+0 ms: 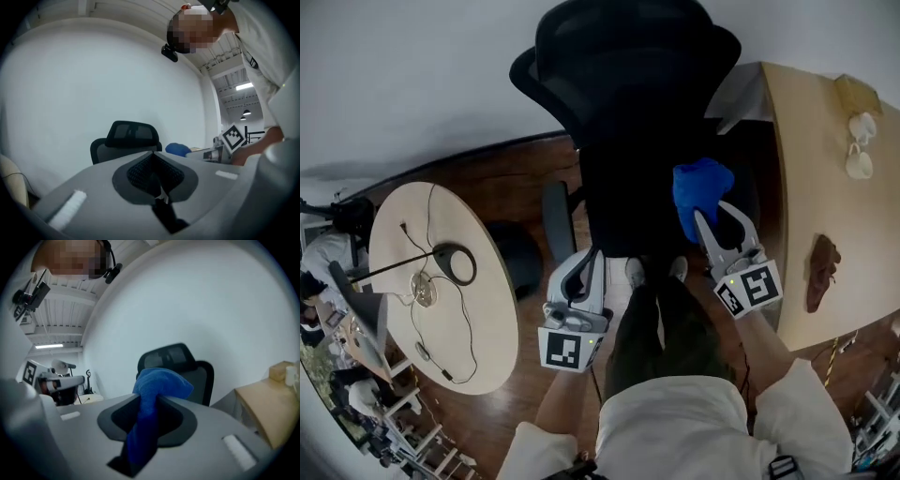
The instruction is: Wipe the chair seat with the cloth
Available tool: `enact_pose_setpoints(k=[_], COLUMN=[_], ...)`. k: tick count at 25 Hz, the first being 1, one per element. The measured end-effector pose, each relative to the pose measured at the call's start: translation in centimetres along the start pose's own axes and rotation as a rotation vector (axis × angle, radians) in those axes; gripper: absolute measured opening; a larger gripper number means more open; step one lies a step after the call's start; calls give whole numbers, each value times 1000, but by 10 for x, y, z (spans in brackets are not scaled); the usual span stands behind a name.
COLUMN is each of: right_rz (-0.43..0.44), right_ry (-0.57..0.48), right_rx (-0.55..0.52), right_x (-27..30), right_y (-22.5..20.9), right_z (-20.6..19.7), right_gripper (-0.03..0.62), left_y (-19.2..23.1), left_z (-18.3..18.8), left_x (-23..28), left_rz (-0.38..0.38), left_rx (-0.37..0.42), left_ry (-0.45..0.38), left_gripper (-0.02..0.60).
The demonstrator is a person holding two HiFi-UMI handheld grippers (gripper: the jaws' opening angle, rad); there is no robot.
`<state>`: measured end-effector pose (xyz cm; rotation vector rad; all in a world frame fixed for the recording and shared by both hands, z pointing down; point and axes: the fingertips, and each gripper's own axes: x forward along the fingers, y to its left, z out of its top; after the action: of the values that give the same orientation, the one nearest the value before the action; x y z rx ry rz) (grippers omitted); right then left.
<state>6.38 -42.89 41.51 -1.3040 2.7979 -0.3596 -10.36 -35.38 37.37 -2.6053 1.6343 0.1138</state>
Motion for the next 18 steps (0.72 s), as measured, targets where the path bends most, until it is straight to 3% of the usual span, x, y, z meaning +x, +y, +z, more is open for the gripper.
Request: enact_pose_setpoints(k=[3, 6, 9, 14, 18], right_rz=[-39, -60, -29, -12, 44], right_ry=[95, 231, 367, 623, 707], right_rx=[56, 148, 236, 327, 303], right_x=[70, 118, 181, 262, 299], right_y=[-40, -27, -18, -2, 18], right_z=[-151, -334, -469, -617, -662], right_gripper=[98, 98, 98, 97, 97], left_y=[25, 42, 50, 47, 47], left_z=[-87, -186, -239, -278, -304], left_x=[4, -49, -74, -100, -120], left_rz=[-15, 15, 33, 57, 83], left_rx=[80, 0, -21, -21, -24], left_ry=[0, 79, 79, 76, 111], left_gripper=[18, 18, 18, 18, 18])
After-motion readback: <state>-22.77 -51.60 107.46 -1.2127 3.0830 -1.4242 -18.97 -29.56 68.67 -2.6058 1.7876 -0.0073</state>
